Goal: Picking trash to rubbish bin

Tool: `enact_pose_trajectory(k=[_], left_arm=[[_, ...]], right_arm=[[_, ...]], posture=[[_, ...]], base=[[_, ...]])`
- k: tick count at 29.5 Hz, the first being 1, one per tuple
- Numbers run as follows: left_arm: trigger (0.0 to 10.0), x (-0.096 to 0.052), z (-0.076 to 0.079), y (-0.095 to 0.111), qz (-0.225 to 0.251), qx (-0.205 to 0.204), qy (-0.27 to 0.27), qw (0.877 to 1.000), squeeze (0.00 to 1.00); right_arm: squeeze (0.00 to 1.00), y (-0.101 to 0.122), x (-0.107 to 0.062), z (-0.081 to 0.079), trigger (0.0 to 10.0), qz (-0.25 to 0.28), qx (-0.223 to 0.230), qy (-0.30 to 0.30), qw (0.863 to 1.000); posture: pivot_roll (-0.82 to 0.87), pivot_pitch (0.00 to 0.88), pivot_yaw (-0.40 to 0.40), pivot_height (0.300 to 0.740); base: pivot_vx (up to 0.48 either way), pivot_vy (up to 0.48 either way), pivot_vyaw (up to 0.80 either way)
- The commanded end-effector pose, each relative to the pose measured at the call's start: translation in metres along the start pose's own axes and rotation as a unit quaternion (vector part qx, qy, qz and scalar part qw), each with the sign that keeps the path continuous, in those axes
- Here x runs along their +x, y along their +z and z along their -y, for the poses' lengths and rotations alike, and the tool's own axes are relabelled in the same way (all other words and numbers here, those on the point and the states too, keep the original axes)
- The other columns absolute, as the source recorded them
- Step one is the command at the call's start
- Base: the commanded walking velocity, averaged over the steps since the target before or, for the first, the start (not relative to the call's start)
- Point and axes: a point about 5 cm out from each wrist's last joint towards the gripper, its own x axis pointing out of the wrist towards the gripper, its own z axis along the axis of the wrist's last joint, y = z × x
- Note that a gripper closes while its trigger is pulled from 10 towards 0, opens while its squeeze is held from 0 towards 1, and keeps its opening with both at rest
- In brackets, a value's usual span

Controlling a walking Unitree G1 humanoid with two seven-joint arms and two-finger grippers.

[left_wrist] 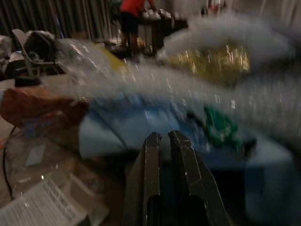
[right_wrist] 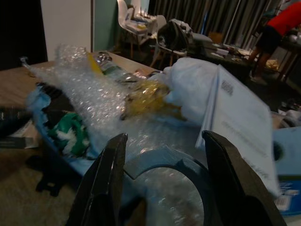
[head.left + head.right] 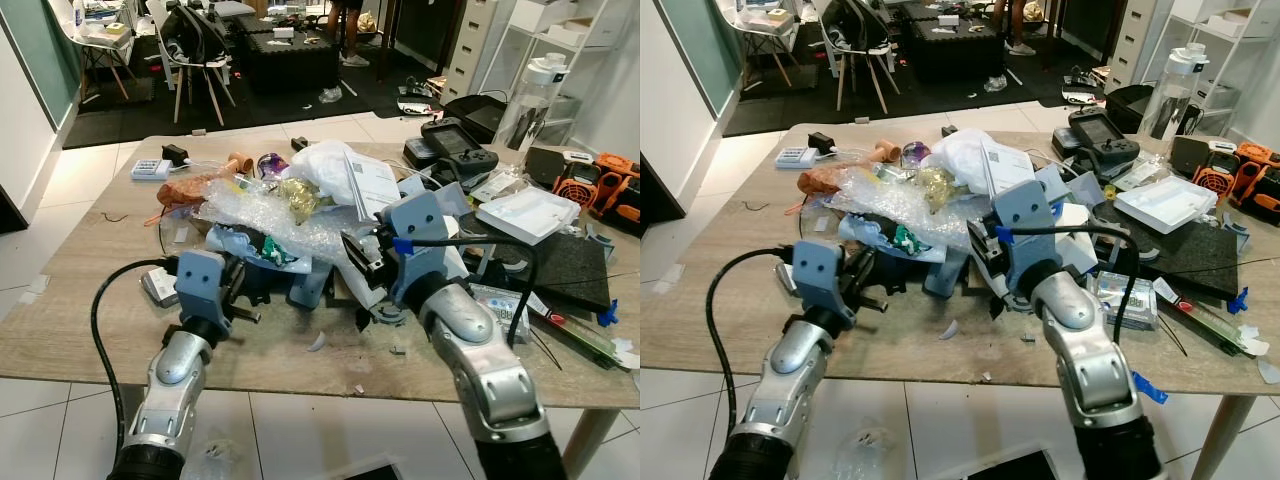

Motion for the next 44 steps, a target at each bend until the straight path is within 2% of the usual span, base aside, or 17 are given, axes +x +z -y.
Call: enact_pose_trajectory(k=[1, 11, 35, 44], left_arm=[[10.0, -0.001, 0.002, 0.001, 0.003, -0.025, 0.009, 1.0, 0.0], [10.0, 0.001, 0.019, 0.002, 0.004, -0.046, -0.016, 0.999, 0.0], [10.0, 0.001, 0.022, 0.005, 0.003, -0.034, -0.035, 0.999, 0.0], [10.0, 0.0, 0.024, 0.003, -0.012, -0.019, -0.054, 0.998, 0.0]], right_arm=[[0.0, -0.011, -0.003, 0.0, 10.0, -0.005, 0.002, -0.006, 1.0], [0.0, -0.029, -0.007, -0.001, 10.0, -0.007, 0.001, -0.016, 1.0], [0.0, -0.034, -0.006, -0.004, 10.0, -0.001, -0.006, -0.008, 1.0], [0.0, -0.035, -0.007, -0.005, 10.0, -0.002, -0.004, -0.011, 1.0]], posture=[[-0.03, 0.052, 0.014, 0.74], [-0.03, 0.057, 0.021, 0.74], [-0.03, 0.059, 0.028, 0.74], [-0.02, 0.062, 0.038, 0.74]], base=[[0.0, 0.0, 0.0], [-0.028, 0.0, 0.0], [-0.278, 0.0, 0.0], [0.0, 0.0, 0.0]])
